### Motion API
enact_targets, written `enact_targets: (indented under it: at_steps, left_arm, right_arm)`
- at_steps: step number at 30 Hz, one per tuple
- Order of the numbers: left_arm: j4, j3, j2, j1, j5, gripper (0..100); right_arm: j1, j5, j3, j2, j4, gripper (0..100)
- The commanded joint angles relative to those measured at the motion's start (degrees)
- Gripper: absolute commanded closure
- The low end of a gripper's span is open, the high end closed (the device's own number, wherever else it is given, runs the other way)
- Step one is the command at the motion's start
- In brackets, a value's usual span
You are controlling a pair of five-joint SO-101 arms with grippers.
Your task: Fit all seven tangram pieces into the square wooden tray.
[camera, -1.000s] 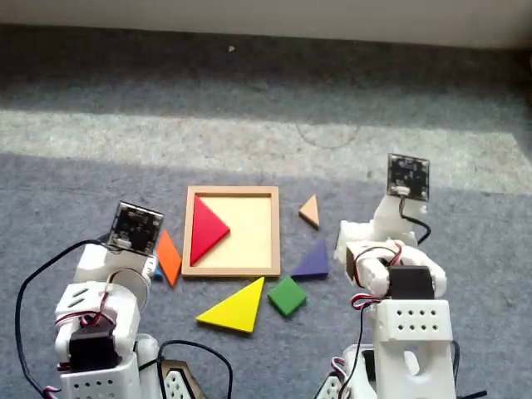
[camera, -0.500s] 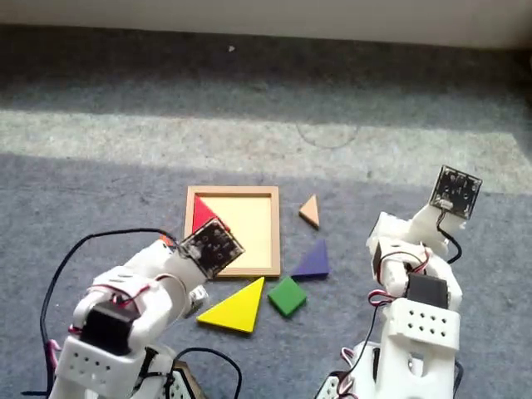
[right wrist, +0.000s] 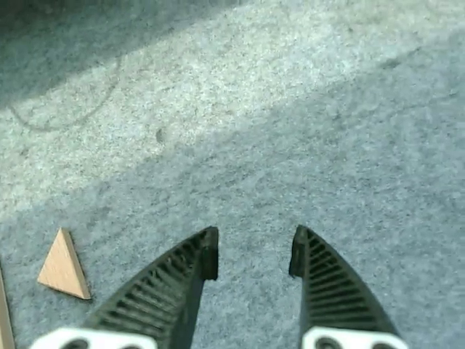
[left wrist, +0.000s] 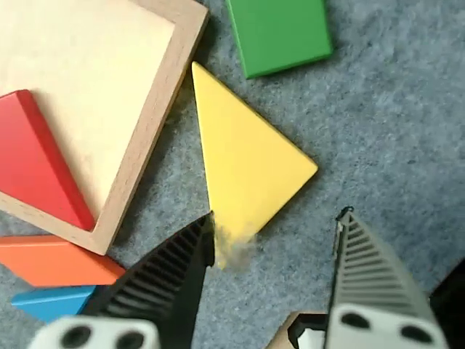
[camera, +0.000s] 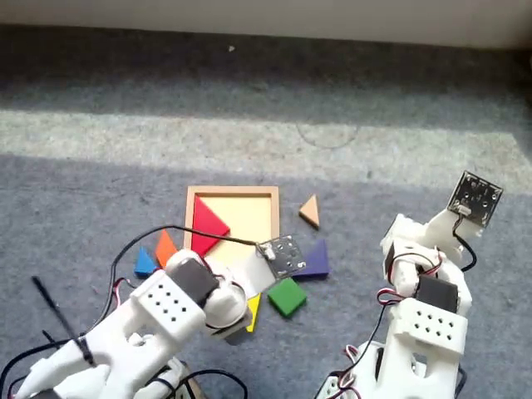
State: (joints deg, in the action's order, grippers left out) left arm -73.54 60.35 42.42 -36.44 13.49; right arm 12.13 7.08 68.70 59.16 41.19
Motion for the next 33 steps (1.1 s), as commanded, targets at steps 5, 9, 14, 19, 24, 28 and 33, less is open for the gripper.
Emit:
enact_targets:
  at_steps: [5,9,14,19,24,28,33]
  left_arm:
    - [12.0,-3.1,-18.1,-1.5,-3.3,73]
    - [14.2,-5.4,-23.8,-1.2,-5.7,73]
    - [14.3,-8.7,-28.3,-1.1,-10.2,73]
    - [14.3,-9.4,-29.5,-1.1,-11.0,78]
    - [14.3,-9.1,-29.5,-1.6,-6.7,90]
    - [14.1,-9.1,-29.5,-1.5,-6.5,88]
    - [11.3,-10.3,-28.8,-1.1,-9.1,80]
  right_arm:
    - [0.5,-0.7,-0.7,1.4,-1.3,83.7]
    - [0.5,-0.8,-0.7,1.4,-1.3,83.7]
    - [0.5,-0.8,-0.7,1.4,-1.3,83.7]
    - [0.5,-0.8,-0.7,1.4,-1.3,83.7]
    - [0.5,-0.8,-0.7,1.4,-1.3,83.7]
    - [0.5,-0.8,-0.7,1.4,-1.3,83.7]
    - [0.5,-0.8,-0.6,1.4,-1.3,83.7]
